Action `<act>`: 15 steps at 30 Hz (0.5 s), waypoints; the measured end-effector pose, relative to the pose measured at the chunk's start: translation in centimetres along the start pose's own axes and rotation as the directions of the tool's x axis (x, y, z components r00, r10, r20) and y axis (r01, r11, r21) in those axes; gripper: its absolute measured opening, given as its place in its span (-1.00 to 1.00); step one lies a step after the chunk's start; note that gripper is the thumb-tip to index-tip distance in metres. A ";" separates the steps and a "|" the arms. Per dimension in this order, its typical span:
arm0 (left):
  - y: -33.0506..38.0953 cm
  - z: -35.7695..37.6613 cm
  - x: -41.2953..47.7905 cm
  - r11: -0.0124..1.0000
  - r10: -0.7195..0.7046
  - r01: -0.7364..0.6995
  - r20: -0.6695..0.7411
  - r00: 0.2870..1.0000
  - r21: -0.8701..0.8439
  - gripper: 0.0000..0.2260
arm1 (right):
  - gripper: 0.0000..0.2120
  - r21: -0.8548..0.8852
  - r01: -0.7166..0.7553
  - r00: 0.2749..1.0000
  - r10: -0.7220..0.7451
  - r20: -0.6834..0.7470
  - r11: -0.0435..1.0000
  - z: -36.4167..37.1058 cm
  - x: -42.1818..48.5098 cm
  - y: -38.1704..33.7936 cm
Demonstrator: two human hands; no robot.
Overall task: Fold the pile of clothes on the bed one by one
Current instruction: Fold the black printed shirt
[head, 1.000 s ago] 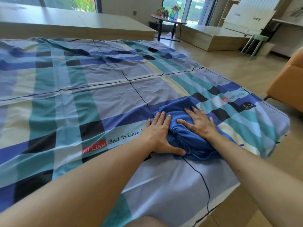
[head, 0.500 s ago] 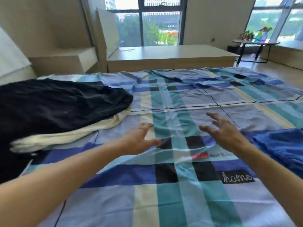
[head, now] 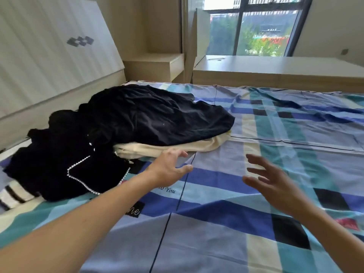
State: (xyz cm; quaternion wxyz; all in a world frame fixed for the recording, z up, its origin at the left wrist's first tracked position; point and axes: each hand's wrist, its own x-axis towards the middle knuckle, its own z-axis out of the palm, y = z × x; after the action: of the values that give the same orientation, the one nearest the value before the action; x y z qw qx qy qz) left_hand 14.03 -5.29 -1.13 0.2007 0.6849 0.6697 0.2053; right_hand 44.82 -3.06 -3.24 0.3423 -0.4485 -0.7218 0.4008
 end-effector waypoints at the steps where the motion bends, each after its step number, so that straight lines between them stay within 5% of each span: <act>1: -0.8 -0.1 0.3 0.999 0.004 -0.003 -0.011 1.000 0.035 -0.56 | -0.48 -0.026 0.001 1.000 -0.001 0.003 1.000 -0.1 -0.2 0.2; 8: -7.2 -1.5 4.0 0.931 -0.135 0.210 -0.254 0.958 0.298 -0.55 | -0.30 -0.166 0.029 0.999 -0.026 0.018 0.986 -0.3 -0.6 1.1; 11: -9.8 -2.3 4.4 0.837 -0.194 0.383 -0.444 0.875 0.390 -0.57 | -0.37 -0.202 0.043 0.999 -0.036 0.037 0.978 0.0 -0.7 1.1; 15: -11.8 -3.5 4.8 0.768 -0.324 0.560 -0.567 0.758 0.309 -0.53 | -0.37 -0.229 0.047 0.997 -0.031 0.071 0.972 0.0 -0.8 1.1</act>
State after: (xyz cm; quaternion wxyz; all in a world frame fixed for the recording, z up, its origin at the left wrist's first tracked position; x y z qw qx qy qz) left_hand 2.32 -0.26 -4.61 -0.0971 0.4545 0.8729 0.1485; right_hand 45.52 -3.49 -4.32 0.2715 -0.4572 -0.7831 0.3225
